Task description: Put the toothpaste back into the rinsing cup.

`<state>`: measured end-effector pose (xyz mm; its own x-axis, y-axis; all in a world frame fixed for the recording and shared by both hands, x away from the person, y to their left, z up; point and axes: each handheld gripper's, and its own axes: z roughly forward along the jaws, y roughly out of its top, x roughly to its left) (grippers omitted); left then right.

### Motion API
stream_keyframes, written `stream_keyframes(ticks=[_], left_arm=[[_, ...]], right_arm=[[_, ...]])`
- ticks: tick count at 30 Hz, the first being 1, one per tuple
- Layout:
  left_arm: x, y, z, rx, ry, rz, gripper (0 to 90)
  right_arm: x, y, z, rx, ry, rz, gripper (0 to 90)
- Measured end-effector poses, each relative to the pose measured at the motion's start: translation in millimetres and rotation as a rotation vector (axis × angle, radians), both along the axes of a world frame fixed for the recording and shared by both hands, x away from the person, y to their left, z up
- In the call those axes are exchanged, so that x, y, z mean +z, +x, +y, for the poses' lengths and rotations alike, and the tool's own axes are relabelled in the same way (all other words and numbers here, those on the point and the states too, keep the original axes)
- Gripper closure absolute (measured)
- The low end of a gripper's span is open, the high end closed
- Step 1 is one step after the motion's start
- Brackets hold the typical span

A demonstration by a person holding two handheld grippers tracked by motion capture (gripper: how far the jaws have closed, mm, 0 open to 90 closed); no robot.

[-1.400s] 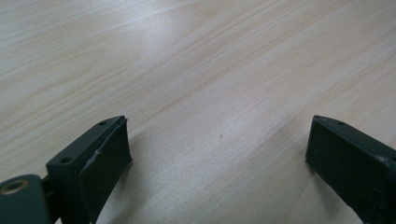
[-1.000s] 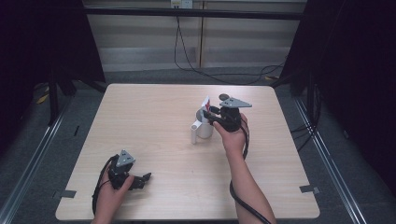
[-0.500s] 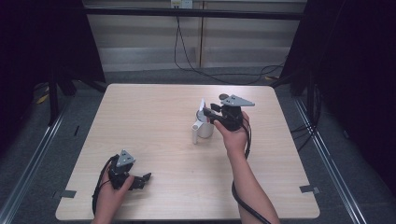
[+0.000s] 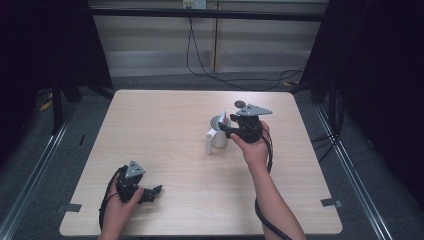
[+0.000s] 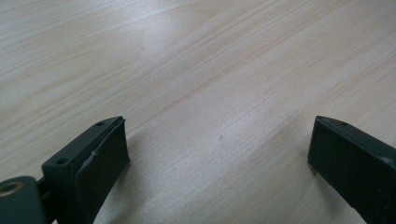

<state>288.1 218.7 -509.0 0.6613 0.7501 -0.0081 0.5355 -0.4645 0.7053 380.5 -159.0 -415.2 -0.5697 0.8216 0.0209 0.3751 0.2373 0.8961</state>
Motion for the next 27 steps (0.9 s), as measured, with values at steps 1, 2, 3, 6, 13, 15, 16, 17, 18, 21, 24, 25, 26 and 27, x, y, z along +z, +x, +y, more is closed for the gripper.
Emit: stream_keyframes(ticks=[1, 2, 3, 6, 13, 15, 16, 17, 18, 21, 24, 25, 26, 27], left_arm=[[0.0, 0.0, 0.1, -0.002, -0.001, 0.002, 4.7], [0.0, 0.0, 0.1, -0.001, -0.001, 0.001, 4.7], [-0.1, -0.1, -0.2, 0.002, -0.002, 0.0, 4.7], [0.0, 0.0, 0.0, 0.0, -0.001, 0.001, 4.7], [-0.1, 0.4, -0.2, 0.001, -0.001, 0.003, 4.3], [0.0, 0.4, -0.2, 0.001, 0.001, 0.003, 4.3], [-0.1, 0.4, -0.2, 0.001, 0.0, 0.003, 4.2], [0.0, 0.4, -0.2, 0.001, 0.0, 0.003, 4.2], [-0.1, 0.3, -0.3, 0.002, 0.0, 0.003, 4.2], [-0.1, 0.3, -0.3, 0.001, 0.0, 0.003, 4.2], [0.0, 0.4, -0.2, 0.001, 0.001, 0.002, 4.2], [0.0, 0.4, -0.2, 0.001, 0.0, 0.002, 4.2], [-0.1, 0.4, -0.3, 0.001, 0.0, 0.003, 4.2], [-0.1, 0.5, -0.4, 0.001, 0.0, 0.004, 4.1]], right_arm=[[-0.3, -0.1, -0.3, -0.001, -0.009, 0.006, 39.7], [-0.9, -0.2, -0.6, -0.004, -0.001, 0.014, 37.9], [-1.9, -0.5, -1.1, -0.007, 0.01, 0.025, 35.9], [-4.8, -2.0, -2.0, -0.015, 0.013, 0.049, 30.6], [-11.4, -4.1, -4.9, -0.032, -0.017, 0.084, 23.3], [-11.4, -5.1, -5.6, -0.029, -0.016, 0.082, 23.2], [-11.1, -5.8, -6.2, -0.026, -0.019, 0.082, 22.9], [-10.8, -6.5, -6.7, -0.025, -0.017, 0.083, 22.7], [-10.3, -7.0, -7.7, -0.021, -0.015, 0.082, 22.6], [-9.4, -8.6, -9.4, -0.012, -0.007, 0.079, 22.6], [-9.2, -10.0, -10.5, -0.013, -0.021, 0.082, 22.3], [-9.1, -10.5, -11.0, -0.013, -0.019, 0.082, 22.3], [-8.9, -11.0, -11.5, -0.011, -0.02, 0.083, 22.1], [-9.0, -11.4, -12.1, -0.011, -0.022, 0.084, 21.8]])
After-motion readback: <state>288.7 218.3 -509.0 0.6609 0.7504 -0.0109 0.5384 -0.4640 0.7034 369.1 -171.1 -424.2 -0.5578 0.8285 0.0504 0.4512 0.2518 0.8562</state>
